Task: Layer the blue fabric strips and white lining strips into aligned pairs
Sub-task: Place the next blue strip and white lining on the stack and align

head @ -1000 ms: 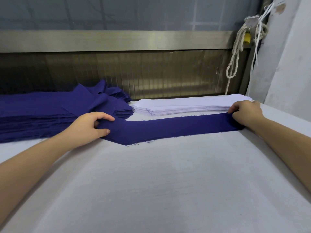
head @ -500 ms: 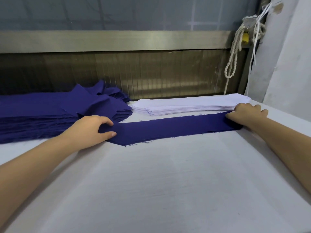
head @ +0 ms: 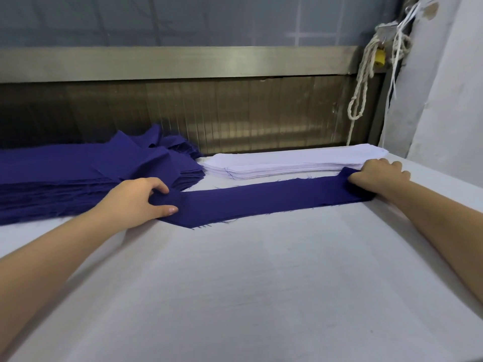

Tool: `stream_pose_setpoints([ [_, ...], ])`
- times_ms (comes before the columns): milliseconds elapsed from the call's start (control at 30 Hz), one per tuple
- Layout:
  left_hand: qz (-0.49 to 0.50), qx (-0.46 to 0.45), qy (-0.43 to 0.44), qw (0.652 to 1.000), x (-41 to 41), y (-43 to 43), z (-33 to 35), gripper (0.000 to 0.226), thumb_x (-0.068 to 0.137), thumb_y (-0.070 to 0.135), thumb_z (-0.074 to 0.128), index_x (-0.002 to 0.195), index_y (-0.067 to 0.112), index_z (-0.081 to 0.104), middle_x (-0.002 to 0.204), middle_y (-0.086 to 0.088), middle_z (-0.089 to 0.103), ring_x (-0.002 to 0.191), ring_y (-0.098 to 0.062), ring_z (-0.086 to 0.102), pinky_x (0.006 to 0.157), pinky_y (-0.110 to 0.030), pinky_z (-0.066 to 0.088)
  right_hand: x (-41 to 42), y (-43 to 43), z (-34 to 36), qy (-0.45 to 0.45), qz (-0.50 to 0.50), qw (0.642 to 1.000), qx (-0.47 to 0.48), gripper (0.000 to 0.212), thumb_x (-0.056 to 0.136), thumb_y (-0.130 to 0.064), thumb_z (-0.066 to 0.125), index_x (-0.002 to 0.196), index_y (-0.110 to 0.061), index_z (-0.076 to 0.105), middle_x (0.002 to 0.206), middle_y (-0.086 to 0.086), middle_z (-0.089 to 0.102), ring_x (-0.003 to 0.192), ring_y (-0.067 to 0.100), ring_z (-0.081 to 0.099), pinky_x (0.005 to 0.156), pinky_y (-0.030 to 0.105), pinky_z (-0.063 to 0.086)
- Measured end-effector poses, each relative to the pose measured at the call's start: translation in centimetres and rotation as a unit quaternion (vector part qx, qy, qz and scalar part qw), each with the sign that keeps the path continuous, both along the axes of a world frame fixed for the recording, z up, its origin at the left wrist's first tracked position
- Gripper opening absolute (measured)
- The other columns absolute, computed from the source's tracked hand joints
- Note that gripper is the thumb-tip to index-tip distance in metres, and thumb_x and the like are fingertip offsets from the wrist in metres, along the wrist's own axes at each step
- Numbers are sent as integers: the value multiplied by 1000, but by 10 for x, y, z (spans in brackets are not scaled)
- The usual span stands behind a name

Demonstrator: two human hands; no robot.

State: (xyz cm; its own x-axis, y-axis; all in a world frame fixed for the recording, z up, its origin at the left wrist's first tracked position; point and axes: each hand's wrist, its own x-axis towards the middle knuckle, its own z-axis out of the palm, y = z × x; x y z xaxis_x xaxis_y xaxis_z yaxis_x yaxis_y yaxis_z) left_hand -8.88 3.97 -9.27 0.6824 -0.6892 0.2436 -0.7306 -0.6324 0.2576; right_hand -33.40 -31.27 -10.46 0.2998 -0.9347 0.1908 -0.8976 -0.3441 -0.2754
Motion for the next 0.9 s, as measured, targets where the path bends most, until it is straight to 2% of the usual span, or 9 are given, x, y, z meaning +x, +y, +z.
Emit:
stream_pose_setpoints([
  [67, -18, -33, 36, 999, 1, 0, -2, 38, 76, 34, 75, 109, 26, 59, 100, 11, 51, 100, -13, 51, 79, -25, 36, 1, 1, 1, 0, 10, 1000, 5, 22, 85, -30, 52, 94, -10, 54, 99, 10, 43, 114, 34, 38, 89, 38, 31],
  [200, -52, -91, 70, 992, 0, -2, -5, 37, 76, 18, 77, 104, 30, 57, 112, 10, 54, 98, -11, 50, 79, -24, 39, 1, 2, 4, -17, 46, 999, 5, 12, 84, -19, 53, 91, -10, 57, 95, 12, 54, 101, 34, 47, 82, 35, 37],
  [300, -55, -146, 83, 984, -1, -3, -5, 40, 79, 8, 73, 106, 32, 56, 112, 10, 52, 91, -12, 53, 70, -23, 42, 0, 0, 3, -60, 88, 994, -16, 5, 82, -9, 53, 87, -6, 55, 91, 16, 60, 89, 35, 54, 75, 35, 43],
  [367, -55, -179, 109, 976, -2, -4, -6, 41, 81, 4, 69, 109, 31, 55, 108, 10, 54, 84, -10, 54, 63, -20, 42, 0, -1, 3, -79, 107, 991, -26, 4, 84, -8, 53, 87, -7, 53, 89, 14, 58, 85, 32, 52, 70, 33, 40],
  [467, -57, -209, 139, 966, -4, -4, -5, 47, 79, -2, 69, 113, 29, 57, 98, 16, 51, 89, -13, 52, 64, -22, 42, 0, -3, 3, -91, 117, 988, -33, 5, 86, -10, 55, 87, -9, 51, 86, 12, 55, 82, 30, 50, 69, 32, 37],
  [600, -53, -234, 138, 961, -9, -4, -2, 54, 75, -13, 67, 106, 30, 59, 102, -4, 50, 91, -23, 55, 65, -27, 48, 1, -5, 2, -92, 123, 988, -34, 6, 86, -11, 55, 87, -9, 50, 85, 11, 55, 81, 29, 50, 68, 32, 37],
  [767, -44, -321, 193, 926, -13, -6, 0, 63, 71, -14, 70, 110, 34, 58, 104, -1, 50, 91, -21, 55, 71, -30, 51, 1, -3, 2, -93, 124, 988, -27, 9, 84, -12, 59, 89, -9, 52, 85, 11, 57, 83, 30, 53, 69, 35, 42],
  [833, -38, -347, 248, 904, -14, -6, 0, 69, 71, -13, 71, 113, 39, 54, 104, 2, 53, 91, -14, 57, 67, -23, 49, 1, -1, 3, -97, 117, 988, -30, 8, 82, -12, 58, 88, -8, 56, 84, 12, 59, 83, 31, 55, 70, 35, 45],
  [900, -39, -366, 329, 870, -15, -7, 1, 73, 71, -15, 70, 119, 37, 51, 105, -2, 60, 93, -16, 61, 70, -27, 51, 1, 0, 3, -99, 112, 988, -33, 10, 81, -12, 56, 85, -3, 60, 83, 15, 62, 82, 33, 56, 70, 36, 46],
])
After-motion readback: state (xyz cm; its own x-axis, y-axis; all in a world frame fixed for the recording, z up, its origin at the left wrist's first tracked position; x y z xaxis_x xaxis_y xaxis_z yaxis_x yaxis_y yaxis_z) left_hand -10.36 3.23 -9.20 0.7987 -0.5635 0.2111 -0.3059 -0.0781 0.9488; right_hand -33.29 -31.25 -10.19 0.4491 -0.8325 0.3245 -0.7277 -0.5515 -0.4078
